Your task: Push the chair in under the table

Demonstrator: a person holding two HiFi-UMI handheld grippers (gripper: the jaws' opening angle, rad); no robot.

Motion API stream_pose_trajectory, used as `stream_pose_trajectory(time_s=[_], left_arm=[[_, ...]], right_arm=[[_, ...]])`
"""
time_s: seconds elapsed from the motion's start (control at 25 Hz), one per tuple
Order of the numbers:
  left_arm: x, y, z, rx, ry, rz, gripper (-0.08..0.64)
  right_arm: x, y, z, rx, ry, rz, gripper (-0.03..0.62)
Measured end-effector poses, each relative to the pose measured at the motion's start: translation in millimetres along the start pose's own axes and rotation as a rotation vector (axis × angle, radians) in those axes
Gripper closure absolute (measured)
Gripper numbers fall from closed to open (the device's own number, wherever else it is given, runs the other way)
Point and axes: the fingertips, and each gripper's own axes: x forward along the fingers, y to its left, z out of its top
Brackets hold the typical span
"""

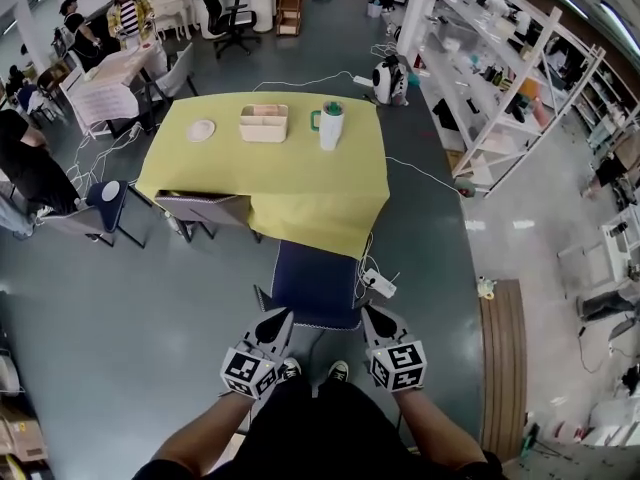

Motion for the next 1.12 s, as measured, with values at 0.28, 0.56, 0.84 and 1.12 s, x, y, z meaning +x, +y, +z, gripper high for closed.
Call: stream_pose_trajectory(time_s=[0.28,0.56,0.84,1.12], left_arm=[[13.8,9.3,-34.5,-0.027,0.063,0.021,0.552],[20.5,30.7,-68.1,-0.066,0.115,0.066,0.552],[26.0,43.1,-111.5,-0.091,0.187,0.072,0.552],[32.0,48.4,-145.7,-0.09,0.252,0.053,0.552]], right_arm=[[21.0,-12.5,-35.7,0.031,0.055,0.022,0.578],[43.3,-16.9,-74.7,0.045,0.114,0.04,0.578],[69.2,-20.0,-116.4,0.062,0.166,0.057,0.578],[86.1,-21.9,-153.9,0.099,0.211,0.046,0.578]])
